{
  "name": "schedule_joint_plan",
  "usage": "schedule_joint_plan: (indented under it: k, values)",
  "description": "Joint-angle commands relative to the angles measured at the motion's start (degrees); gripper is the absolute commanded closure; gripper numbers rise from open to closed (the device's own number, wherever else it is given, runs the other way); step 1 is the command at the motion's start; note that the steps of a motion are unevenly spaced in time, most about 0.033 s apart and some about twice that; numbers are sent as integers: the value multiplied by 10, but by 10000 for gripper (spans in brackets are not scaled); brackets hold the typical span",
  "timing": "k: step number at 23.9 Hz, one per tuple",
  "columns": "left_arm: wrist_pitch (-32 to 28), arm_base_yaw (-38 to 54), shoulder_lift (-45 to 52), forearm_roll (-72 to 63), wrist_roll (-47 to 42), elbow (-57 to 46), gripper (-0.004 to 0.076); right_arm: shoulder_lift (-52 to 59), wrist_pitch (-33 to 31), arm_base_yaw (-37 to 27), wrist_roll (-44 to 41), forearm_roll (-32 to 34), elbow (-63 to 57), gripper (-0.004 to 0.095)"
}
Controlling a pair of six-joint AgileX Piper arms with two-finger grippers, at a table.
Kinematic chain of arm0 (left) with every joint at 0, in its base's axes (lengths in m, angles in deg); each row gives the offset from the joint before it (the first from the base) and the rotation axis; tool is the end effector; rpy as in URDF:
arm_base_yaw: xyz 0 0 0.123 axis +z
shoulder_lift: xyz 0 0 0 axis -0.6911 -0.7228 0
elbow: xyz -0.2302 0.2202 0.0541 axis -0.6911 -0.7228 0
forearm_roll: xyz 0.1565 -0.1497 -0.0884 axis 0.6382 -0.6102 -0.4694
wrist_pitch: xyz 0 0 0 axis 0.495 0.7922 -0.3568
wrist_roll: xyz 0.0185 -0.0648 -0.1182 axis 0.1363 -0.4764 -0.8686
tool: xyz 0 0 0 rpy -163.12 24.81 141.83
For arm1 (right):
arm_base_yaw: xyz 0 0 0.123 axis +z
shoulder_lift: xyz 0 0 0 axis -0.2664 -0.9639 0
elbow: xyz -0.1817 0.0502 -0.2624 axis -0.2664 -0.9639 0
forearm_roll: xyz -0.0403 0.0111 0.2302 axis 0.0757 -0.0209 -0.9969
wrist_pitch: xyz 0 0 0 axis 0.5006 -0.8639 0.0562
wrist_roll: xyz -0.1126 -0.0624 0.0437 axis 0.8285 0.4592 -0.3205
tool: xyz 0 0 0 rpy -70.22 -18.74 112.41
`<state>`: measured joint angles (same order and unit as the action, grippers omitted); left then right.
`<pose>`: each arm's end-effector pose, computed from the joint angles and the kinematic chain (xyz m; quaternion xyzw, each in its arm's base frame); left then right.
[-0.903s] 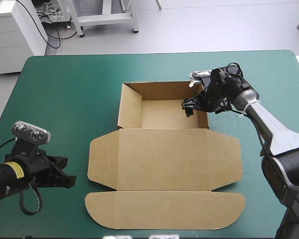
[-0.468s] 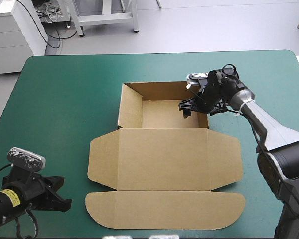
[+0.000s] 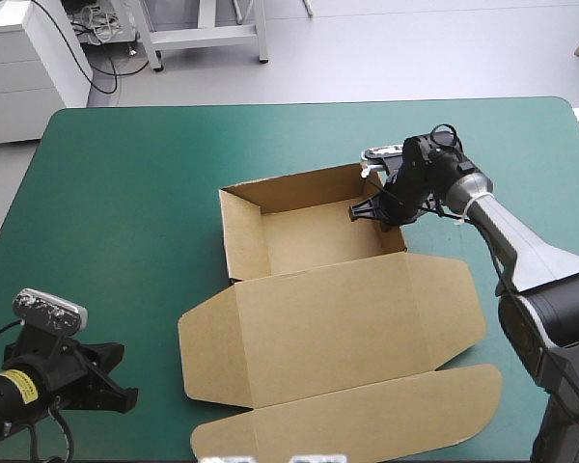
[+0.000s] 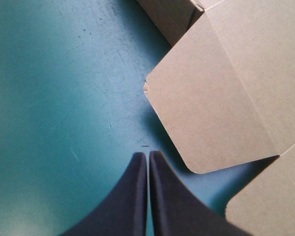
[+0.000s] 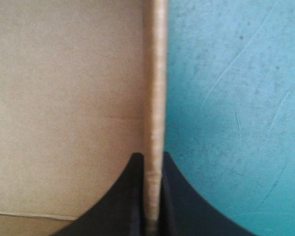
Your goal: Fold the box
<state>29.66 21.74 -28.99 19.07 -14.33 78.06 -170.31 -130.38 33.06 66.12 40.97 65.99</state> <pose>0.0417 -0.0281 0.3316 0.1736 0.9127 -0.1121 0.3525 0.3943 0.1354 0.2680 -0.1326 0.9781 0.0627 0.1476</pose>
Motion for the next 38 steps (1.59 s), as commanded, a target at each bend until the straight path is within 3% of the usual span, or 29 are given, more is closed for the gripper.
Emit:
schedule_joint_plan:
  k: [1, 4, 7, 13, 19, 25, 38]
  values:
    - [-31, -2, -3, -8, -7, 13, 731, 46, 3, -2, 15, 21, 20, 929]
    - [-31, -2, -3, -8, -7, 13, 731, 78, -8, -16, 13, 99, 41, 929]
    - [-32, -2, -3, -8, -7, 13, 731, 120, -14, -72, 15, 128, 70, 929]
    - [-33, -2, -3, -8, -7, 13, 731, 168, 18, -321, 47, 126, 73, 929]
    - [-31, -2, -3, -8, -2, 13, 731, 140, 76, -471, 40, 118, 68, 929]
    - [-31, -2, -3, -8, -2, 13, 731, 92, 65, -518, 3, 117, 68, 929]
    - [-32, -2, -3, -8, -2, 13, 731, -2, 27, -520, -33, 118, 68, 927]
